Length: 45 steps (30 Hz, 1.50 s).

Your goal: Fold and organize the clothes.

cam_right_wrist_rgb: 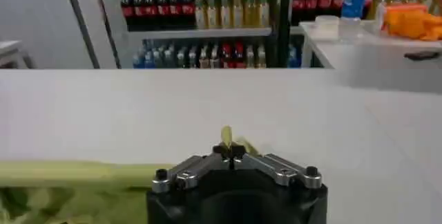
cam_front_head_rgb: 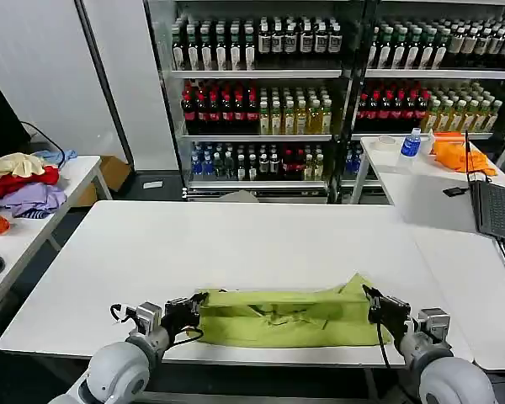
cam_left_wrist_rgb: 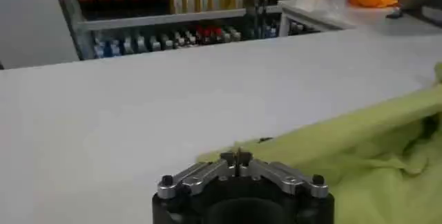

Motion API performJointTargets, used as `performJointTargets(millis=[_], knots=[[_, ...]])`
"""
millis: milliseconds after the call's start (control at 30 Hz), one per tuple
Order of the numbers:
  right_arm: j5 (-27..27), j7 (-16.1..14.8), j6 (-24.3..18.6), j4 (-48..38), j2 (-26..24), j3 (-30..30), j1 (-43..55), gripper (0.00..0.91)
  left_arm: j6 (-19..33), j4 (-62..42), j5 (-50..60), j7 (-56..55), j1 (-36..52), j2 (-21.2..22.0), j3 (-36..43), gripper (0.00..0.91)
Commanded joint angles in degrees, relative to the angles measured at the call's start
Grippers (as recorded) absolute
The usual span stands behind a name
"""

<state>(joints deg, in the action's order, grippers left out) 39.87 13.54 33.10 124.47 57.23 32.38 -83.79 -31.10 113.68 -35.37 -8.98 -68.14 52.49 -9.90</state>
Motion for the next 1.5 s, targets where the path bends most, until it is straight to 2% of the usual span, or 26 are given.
performJointTargets(millis=[33,167,200,233,267,300,467,533,733,1033,1167,1200,1233,1300,1333,1367,1500], knots=[[-1.1,0.2,0.0,0.2,1.6,1.4,-3.6,0.000,1.5,0.6,5.2,-0.4,-3.1,0.4,-0.1,0.020],[-1.4,0.3,0.0,-0.4,2.4,1.1,-3.6,0.000,2.1,0.4,7.4,-0.7,-3.9,1.4,0.0,0.040],[-1.5,0.4,0.0,-0.5,2.6,1.0,-3.4,0.000,2.1,0.4,7.7,-0.7,-4.0,1.8,0.0,0.121],[-1.6,0.4,0.0,-0.5,2.7,0.9,-3.3,0.262,2.2,0.5,7.9,-0.7,-4.3,2.0,-0.1,0.534],[-2.2,0.3,0.1,-0.5,2.8,0.7,-3.2,0.756,2.2,0.6,8.1,-0.7,-4.5,2.3,-0.2,0.736],[-2.4,0.2,0.1,-0.4,2.9,0.6,-3.2,0.907,2.3,0.7,8.5,-0.7,-4.8,2.7,-0.4,0.907],[-4.7,-0.9,-0.1,0.3,3.5,0.9,-3.4,0.907,2.7,1.9,9.2,-1.2,-6.3,4.1,-1.9,0.907],[-7.1,-1.8,-1.6,0.8,3.8,1.3,-3.9,0.907,3.9,2.4,9.3,-1.9,-7.2,4.7,-2.6,0.907],[-9.9,-1.7,-2.1,3.4,4.9,1.8,-4.1,0.907,3.6,2.4,7.8,-4.7,-8.3,7.2,-3.9,0.907],[-10.1,-1.4,-2.3,4.0,5.6,2.5,-5.7,0.907,0.8,-0.4,1.7,-6.3,-6.6,10.7,-3.3,0.907],[-10.0,-1.3,-2.3,4.3,5.0,2.6,-5.8,0.907,0.4,-1.1,0.7,-6.0,-6.2,10.6,-2.6,0.907],[-9.9,-1.3,-2.3,4.3,4.8,2.6,-5.9,0.907,0.4,-1.2,0.3,-5.9,-6.1,10.4,-2.5,0.826],[-9.8,-1.3,-2.3,4.3,4.5,2.8,-6.0,0.907,-0.1,-1.3,-0.4,-5.6,-5.9,10.1,-2.3,0.413],[-9.6,-1.3,-2.3,4.3,4.2,3.1,-6.0,0.907,-0.1,-1.4,-0.8,-5.3,-5.8,9.5,-1.9,0.091],[-9.5,-1.3,-2.3,4.3,4.1,3.2,-6.0,0.907,-0.1,-1.5,-0.9,-5.1,-5.7,9.3,-1.8,0.091],[-9.3,-1.2,-2.3,4.3,4.0,3.3,-6.0,0.907,-0.1,-1.6,-1.1,-5.0,-5.5,9.1,-1.7,0.020],[-8.9,-1.1,-2.3,4.3,3.6,3.3,-6.0,0.907,-0.2,-1.7,-2.5,-4.6,-5.2,8.8,-1.6,0.020]])
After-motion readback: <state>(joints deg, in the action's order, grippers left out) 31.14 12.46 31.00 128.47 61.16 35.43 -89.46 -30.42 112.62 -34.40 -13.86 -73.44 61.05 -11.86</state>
